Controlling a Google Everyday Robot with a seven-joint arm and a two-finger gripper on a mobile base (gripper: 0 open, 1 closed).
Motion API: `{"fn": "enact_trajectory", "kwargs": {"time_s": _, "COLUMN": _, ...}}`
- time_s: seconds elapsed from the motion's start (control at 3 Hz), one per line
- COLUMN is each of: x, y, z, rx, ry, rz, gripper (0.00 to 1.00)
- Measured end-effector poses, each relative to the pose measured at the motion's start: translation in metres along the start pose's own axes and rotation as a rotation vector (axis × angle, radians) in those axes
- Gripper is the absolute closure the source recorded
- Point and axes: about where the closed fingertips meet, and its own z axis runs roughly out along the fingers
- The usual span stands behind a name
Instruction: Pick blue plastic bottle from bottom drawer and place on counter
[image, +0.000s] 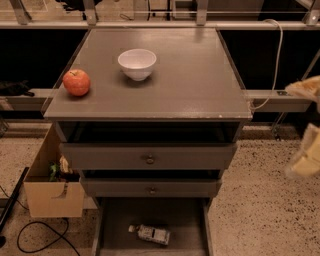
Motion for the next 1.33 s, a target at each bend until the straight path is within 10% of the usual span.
{"fn": "enact_trajectory", "kwargs": {"time_s": 0.67, "x": 0.018, "y": 0.057, "z": 0.088, "rx": -0.145, "ry": -0.324, "rz": -0.013, "gripper": 0.0}}
{"fn": "enact_trajectory", "kwargs": {"time_s": 1.33, "x": 0.012, "y": 0.081, "z": 0.141, "rx": -0.225, "ry": -0.374, "rz": -0.005, "gripper": 0.0}}
